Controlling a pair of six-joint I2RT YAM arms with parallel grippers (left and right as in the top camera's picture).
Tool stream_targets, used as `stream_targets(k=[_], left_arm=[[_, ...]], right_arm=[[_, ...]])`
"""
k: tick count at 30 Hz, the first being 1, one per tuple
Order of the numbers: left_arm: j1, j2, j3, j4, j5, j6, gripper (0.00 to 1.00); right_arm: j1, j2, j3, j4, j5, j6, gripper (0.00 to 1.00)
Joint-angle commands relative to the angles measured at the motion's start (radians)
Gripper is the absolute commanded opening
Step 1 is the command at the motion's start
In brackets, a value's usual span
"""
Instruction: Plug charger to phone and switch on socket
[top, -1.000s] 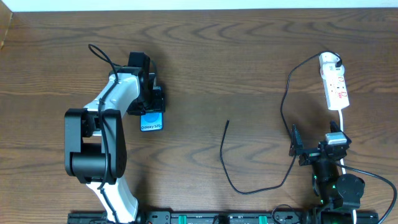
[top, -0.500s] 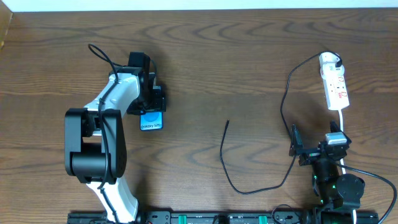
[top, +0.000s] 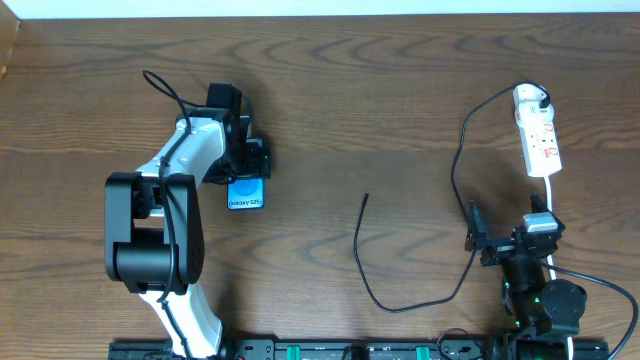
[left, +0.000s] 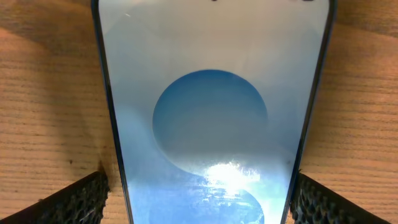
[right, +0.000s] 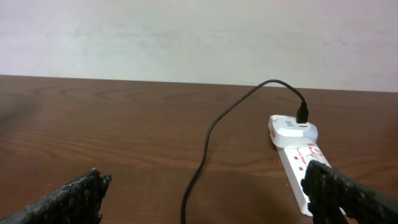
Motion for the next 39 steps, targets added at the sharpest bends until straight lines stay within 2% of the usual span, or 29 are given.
stream_targets(k=[1,30,33,39], left_arm=[[0.0,0.016,0.005,0.017,-0.002,0.037,0.92],[0.0,0.086,0.005,0.034,0.0,0.047,0.93],[0.0,0.086,0.005,0.034,0.047,0.047,0.93],[0.0,0.086,0.005,0.034,0.051,0.008,0.93]], right_arm=[[0.007,-0.007,-0.002,-0.004,0.0,-0.012,0.99],[0.007,-0.007,-0.002,-0.004,0.0,-0.012,0.99],[0.007,-0.007,-0.002,-0.004,0.0,-0.012,0.99],[0.007,-0.007,-0.002,-0.004,0.0,-0.012,0.99]])
